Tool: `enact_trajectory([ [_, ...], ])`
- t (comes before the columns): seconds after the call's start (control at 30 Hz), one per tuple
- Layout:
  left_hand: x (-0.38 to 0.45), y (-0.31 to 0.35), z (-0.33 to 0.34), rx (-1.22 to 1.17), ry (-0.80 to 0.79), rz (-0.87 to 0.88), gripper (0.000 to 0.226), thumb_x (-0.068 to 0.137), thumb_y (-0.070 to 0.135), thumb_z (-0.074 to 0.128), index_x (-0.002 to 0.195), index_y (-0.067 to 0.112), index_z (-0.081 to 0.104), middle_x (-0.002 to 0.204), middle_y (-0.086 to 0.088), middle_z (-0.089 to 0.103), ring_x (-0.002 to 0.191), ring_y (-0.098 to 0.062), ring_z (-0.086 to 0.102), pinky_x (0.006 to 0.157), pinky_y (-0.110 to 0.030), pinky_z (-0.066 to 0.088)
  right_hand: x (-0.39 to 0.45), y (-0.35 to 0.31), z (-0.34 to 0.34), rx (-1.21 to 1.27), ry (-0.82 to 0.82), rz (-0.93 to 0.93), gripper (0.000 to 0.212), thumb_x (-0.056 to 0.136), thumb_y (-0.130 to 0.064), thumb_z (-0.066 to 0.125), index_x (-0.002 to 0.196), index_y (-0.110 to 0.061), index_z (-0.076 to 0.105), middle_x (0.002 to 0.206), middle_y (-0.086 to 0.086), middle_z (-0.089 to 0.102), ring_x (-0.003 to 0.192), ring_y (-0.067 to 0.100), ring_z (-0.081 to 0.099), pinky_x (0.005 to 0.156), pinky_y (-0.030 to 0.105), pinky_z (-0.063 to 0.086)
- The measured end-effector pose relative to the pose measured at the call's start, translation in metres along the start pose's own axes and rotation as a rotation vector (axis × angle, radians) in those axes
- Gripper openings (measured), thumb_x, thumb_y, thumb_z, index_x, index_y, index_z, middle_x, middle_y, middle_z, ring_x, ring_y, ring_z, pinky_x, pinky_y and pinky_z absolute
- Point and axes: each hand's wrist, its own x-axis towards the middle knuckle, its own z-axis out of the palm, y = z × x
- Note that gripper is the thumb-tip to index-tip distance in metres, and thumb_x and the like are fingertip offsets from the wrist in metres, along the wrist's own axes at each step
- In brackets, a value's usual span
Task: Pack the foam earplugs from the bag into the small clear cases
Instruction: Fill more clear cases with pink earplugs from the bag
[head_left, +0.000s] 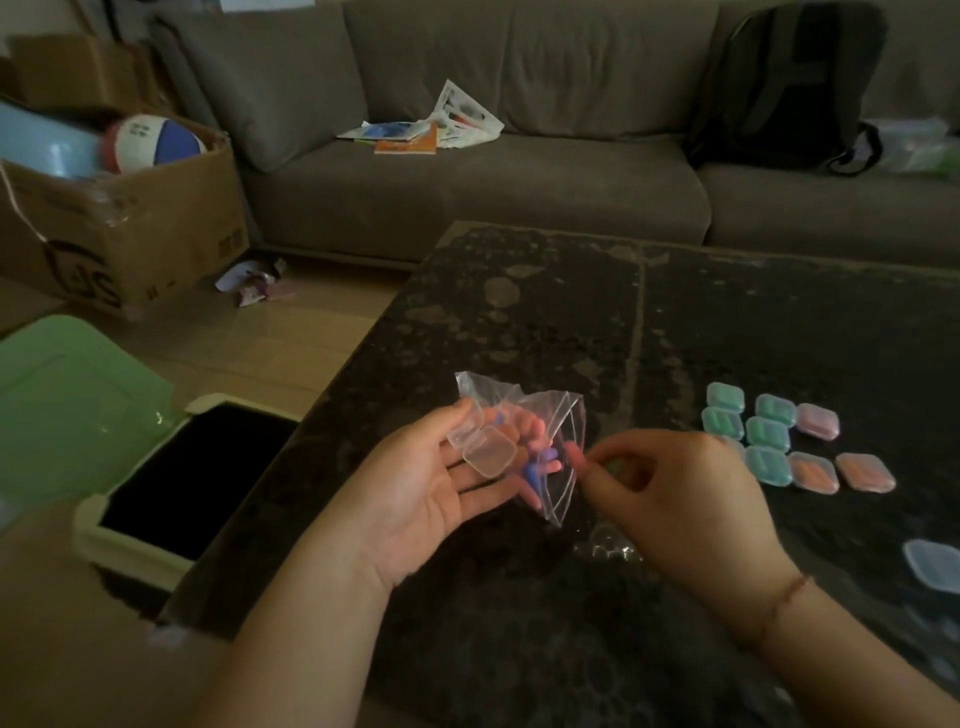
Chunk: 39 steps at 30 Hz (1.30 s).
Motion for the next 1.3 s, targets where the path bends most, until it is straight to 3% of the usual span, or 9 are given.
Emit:
enact_trajectory([
  [0.17, 0.005, -0.003, -0.001, 0.047, -0.079, -0.017, 0.040, 0.105, 0.034, 0.047, 0.118, 0.008, 0.074, 0.112, -0.015, 0.077, 0.093, -0.022, 0.075, 0.080, -0.038, 0.058, 0.004, -0.033, 0.012, -0.053, 0.021, -0.185, 0.043, 0.085, -0.068, 0.037, 0.095, -0.041, 0.069, 0.063, -0.019, 0.063, 0.059, 0.000, 0.061, 0.060, 0.027, 0.055],
  [0.33, 0.009, -0.004, -0.004, 0.094, -0.111, 0.015, 0.043, 0.104, 0.036, 0.048, 0.123, 0.006, 0.071, 0.112, -0.013, 0.074, 0.086, -0.016, 0.071, 0.076, -0.031, 0.057, 0.012, -0.041, 0.017, -0.180, -0.045, -0.218, 0.038, 0.092, -0.061, 0.041, 0.098, -0.038, 0.070, 0.069, -0.020, 0.060, 0.070, 0.004, 0.064, 0.067, 0.025, 0.053],
  [0.47, 0.008, -0.005, -0.005, 0.118, -0.136, 0.015, 0.041, 0.104, 0.034, 0.048, 0.124, 0.006, 0.071, 0.107, -0.010, 0.074, 0.079, -0.012, 0.071, 0.073, -0.030, 0.057, 0.011, -0.038, 0.019, -0.191, 0.004, -0.272, 0.038, 0.093, -0.059, 0.041, 0.095, -0.036, 0.071, 0.070, -0.018, 0.065, 0.065, 0.005, 0.064, 0.063, 0.025, 0.053],
  [0.57, 0.005, -0.004, -0.004, 0.114, -0.129, 0.020, 0.039, 0.103, 0.033, 0.049, 0.119, 0.008, 0.073, 0.109, -0.012, 0.077, 0.082, -0.014, 0.074, 0.080, -0.036, 0.058, 0.009, -0.030, 0.017, -0.152, 0.001, -0.233, 0.046, 0.090, -0.066, 0.032, 0.098, -0.038, 0.067, 0.069, -0.014, 0.066, 0.064, 0.003, 0.063, 0.061, 0.026, 0.055],
  [0.67, 0.001, 0.000, -0.003, 0.124, -0.082, 0.054, 0.036, 0.105, 0.031, 0.047, 0.106, 0.009, 0.076, 0.098, -0.012, 0.080, 0.086, -0.018, 0.078, 0.085, -0.038, 0.057, 0.013, -0.014, 0.004, 0.033, 0.080, -0.062, 0.025, 0.086, -0.052, 0.046, 0.096, -0.040, 0.065, 0.071, -0.015, 0.063, 0.064, -0.003, 0.062, 0.061, 0.020, 0.055],
  [0.77, -0.001, 0.003, -0.001, 0.135, -0.028, 0.078, 0.033, 0.104, 0.030, 0.048, 0.099, 0.012, 0.075, 0.094, -0.007, 0.081, 0.087, -0.016, 0.078, 0.090, -0.040, 0.055, 0.019, 0.003, 0.008, -0.162, -0.061, -0.005, 0.017, 0.090, -0.041, 0.054, 0.103, -0.039, 0.065, 0.080, -0.016, 0.064, 0.073, -0.003, 0.062, 0.068, 0.022, 0.056],
  [0.9, 0.001, 0.003, -0.001, 0.119, 0.026, 0.051, 0.027, 0.101, 0.032, 0.053, 0.102, 0.015, 0.074, 0.099, -0.004, 0.081, 0.098, -0.018, 0.077, 0.092, -0.041, 0.057, 0.021, 0.008, 0.025, -0.344, -0.204, -0.025, 0.026, 0.095, -0.048, 0.048, 0.117, -0.041, 0.060, 0.090, -0.016, 0.066, 0.077, 0.000, 0.062, 0.069, 0.020, 0.054],
  [1.0, 0.003, 0.002, -0.003, 0.119, 0.029, 0.045, 0.027, 0.101, 0.032, 0.053, 0.101, 0.016, 0.074, 0.102, -0.003, 0.080, 0.104, -0.019, 0.075, 0.091, -0.040, 0.058, 0.025, 0.007, 0.029, -0.395, -0.213, -0.039, 0.027, 0.097, -0.050, 0.044, 0.117, -0.040, 0.059, 0.092, -0.013, 0.066, 0.075, 0.003, 0.060, 0.064, 0.019, 0.050],
  [1.3, 0.005, 0.002, -0.005, 0.103, 0.018, 0.022, 0.027, 0.101, 0.033, 0.054, 0.105, 0.015, 0.074, 0.103, -0.004, 0.080, 0.100, -0.018, 0.076, 0.089, -0.039, 0.059, 0.038, 0.008, 0.035, -0.446, -0.182, -0.069, 0.027, 0.096, -0.051, 0.043, 0.102, -0.032, 0.061, 0.086, -0.008, 0.063, 0.074, 0.009, 0.062, 0.070, 0.029, 0.056],
])
